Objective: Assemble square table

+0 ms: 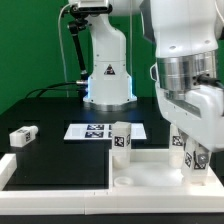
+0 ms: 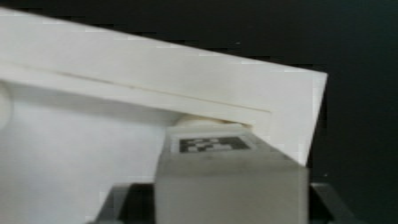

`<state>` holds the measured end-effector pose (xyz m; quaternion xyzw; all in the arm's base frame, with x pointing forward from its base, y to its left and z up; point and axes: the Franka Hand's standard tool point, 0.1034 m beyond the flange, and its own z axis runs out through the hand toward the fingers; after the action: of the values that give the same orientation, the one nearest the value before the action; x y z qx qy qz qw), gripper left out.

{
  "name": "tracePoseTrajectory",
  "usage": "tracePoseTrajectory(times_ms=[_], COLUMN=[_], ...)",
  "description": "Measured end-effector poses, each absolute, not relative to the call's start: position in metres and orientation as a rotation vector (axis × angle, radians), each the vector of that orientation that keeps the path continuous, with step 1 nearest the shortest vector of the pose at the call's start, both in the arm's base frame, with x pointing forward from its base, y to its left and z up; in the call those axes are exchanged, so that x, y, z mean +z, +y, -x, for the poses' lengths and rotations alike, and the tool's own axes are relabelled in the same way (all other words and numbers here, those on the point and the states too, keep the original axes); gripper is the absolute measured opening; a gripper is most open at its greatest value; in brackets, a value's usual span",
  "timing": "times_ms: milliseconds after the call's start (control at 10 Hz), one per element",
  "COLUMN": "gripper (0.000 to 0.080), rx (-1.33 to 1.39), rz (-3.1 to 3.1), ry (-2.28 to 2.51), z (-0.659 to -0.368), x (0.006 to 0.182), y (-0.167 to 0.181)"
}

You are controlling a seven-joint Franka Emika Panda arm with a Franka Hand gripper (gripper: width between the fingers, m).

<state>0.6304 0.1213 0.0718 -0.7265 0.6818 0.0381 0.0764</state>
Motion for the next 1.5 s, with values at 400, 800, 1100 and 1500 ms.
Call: tracePoseTrajectory(times_ms=[400,800,1100,1500], gripper=[0.0559,0.0649,0.0649,0.0469], rx=[0.092,0.019,-0.03,-0.039], rz=[2.373,2.748,2.947,2.96], ry=[1.843,1.238,0.716,0.696], z=[-0.6286,-0.6315,-0.6342,-0.6344], x=[0.0714,0.0735,0.072,0.072], y=[0.125,0.127,0.1198,0.1214])
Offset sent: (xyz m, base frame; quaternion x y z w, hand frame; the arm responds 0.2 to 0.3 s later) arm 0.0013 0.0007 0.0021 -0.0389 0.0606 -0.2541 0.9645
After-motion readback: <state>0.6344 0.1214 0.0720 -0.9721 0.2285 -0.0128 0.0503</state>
